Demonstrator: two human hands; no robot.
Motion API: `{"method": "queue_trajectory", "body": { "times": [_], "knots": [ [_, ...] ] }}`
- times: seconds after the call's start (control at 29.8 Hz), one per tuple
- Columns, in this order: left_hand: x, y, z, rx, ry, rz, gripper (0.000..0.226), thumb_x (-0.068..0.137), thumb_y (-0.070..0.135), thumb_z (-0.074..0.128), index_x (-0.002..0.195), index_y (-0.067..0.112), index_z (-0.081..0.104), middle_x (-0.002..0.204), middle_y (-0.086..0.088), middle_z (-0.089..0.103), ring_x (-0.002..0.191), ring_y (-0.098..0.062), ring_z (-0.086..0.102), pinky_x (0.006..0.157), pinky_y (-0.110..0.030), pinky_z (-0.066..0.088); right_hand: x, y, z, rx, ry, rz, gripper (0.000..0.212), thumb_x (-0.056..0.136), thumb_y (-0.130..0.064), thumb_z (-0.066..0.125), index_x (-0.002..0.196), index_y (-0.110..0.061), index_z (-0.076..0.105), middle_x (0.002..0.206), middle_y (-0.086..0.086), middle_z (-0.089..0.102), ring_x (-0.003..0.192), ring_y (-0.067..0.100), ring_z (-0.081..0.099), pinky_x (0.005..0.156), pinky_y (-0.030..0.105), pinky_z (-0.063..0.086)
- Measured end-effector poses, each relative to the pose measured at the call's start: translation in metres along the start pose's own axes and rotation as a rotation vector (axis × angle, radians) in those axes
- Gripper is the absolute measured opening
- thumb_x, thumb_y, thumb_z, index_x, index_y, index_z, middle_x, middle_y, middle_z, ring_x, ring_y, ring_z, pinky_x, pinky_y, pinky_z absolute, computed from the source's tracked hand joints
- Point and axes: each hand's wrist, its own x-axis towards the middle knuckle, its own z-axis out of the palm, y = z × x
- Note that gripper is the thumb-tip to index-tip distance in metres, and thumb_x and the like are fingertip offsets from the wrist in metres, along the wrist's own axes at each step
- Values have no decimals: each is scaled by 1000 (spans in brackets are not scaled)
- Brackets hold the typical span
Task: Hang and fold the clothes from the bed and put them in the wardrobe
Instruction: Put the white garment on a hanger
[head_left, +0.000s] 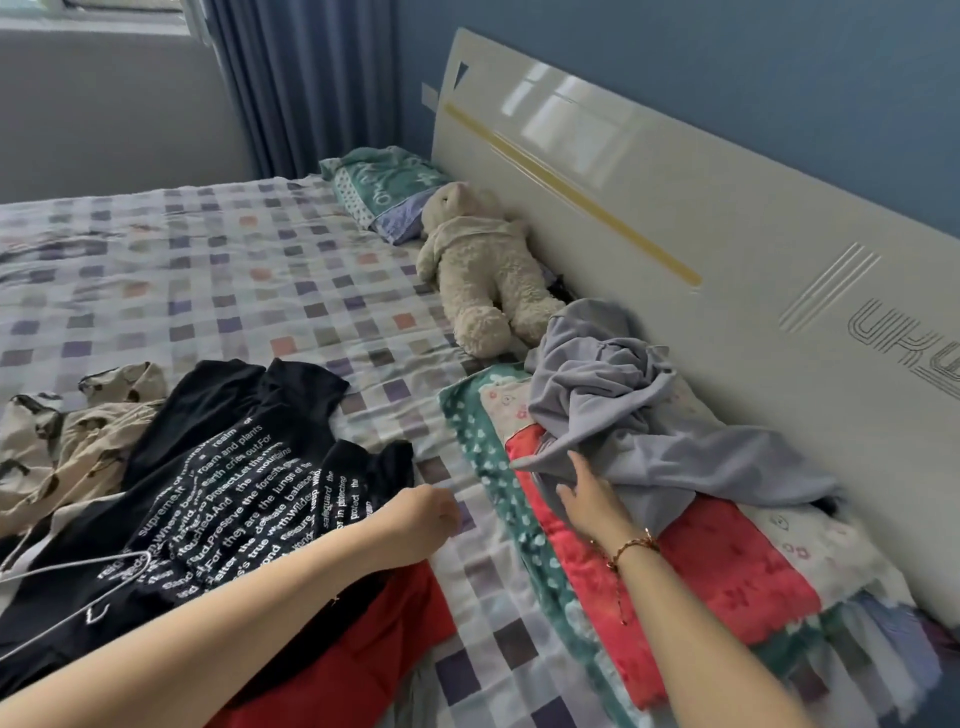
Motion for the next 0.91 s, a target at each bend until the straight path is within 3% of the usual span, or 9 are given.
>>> {"method": "queue_trajectory", "body": {
  "times": [0.2, 0.3, 0.37, 0.47, 0.54, 0.64, 0.74, 0.81, 0.91],
  "knots": [
    [27, -9, -14, 8, 14, 16, 24, 94, 17, 44, 105, 13, 64, 107, -3, 66, 100, -21, 61, 80, -22, 43, 66, -28, 29, 416, 8, 202, 50, 86, -34, 56, 132, -14, 51, 140, 26, 26, 128, 33, 38, 109, 28, 28],
    [18, -36, -26, 51, -12, 30, 24, 93, 15, 42, 102, 5, 63, 103, -7, 66, 99, -24, 60, 82, -25, 43, 89, -30, 44, 622, 108, 317, 69, 53, -51, 55, 97, 2, 62, 108, 26, 63, 89, 34, 66, 84, 39, 54],
    [8, -56, -37, 42, 3, 18, 25, 93, 13, 42, 102, 4, 63, 100, -6, 66, 96, -21, 60, 80, -21, 42, 80, -45, 30, 816, 288, 424, 40, 73, -27, 61, 91, 10, 64, 91, 17, 68, 71, 30, 65, 63, 24, 53],
    [-1, -67, -48, 3, 76, -14, 24, 92, 12, 44, 103, 9, 65, 98, 1, 62, 94, -16, 59, 75, -14, 38, 83, -29, 0, 971, 385, 480, 30, 92, -4, 48, 114, 14, 56, 109, 13, 62, 81, 26, 55, 62, 19, 47],
    [-8, -64, -58, -24, 144, -19, 24, 93, 12, 45, 107, 10, 64, 107, 0, 63, 102, -17, 58, 79, -17, 38, 82, -26, -26, 1089, 292, 406, 26, 97, 1, 33, 104, 22, 47, 80, 4, 63, 80, 25, 45, 43, 8, 41],
    [-13, -46, -73, -64, 185, -15, 26, 95, 12, 43, 113, 11, 62, 114, -1, 63, 106, -18, 58, 84, -22, 41, 58, -41, -75, 1438, 297, 395, 33, 98, -1, 23, 71, -8, 41, 36, -5, 55, 66, 15, 45, 46, 16, 42],
    [-24, -14, -91, -64, 218, 60, 28, 97, 15, 43, 121, 14, 58, 123, -3, 60, 112, -18, 56, 90, -24, 43, 14, -65, -122, 1486, 243, 218, 46, 97, -14, 29, 63, -6, 60, 49, 7, 60, 52, 14, 58, 48, 14, 46],
    [-35, 10, -105, -43, 242, 109, 31, 99, 19, 41, 127, 19, 52, 128, -1, 57, 114, -16, 54, 92, -25, 43, -15, -81, -151, 1393, 18, 5, 36, 93, -30, 47, 82, -3, 67, 71, 12, 68, 62, 14, 66, 59, 16, 52],
    [-55, 47, -128, -38, 313, 201, 46, 99, 18, 40, 144, 27, 32, 138, 0, 48, 122, -15, 49, 101, -29, 41, -60, -111, -201, 834, -392, -286, 68, 59, -41, 84, 110, -1, 63, 98, 17, 67, 90, 23, 63, 75, 27, 53]
  ]
}}
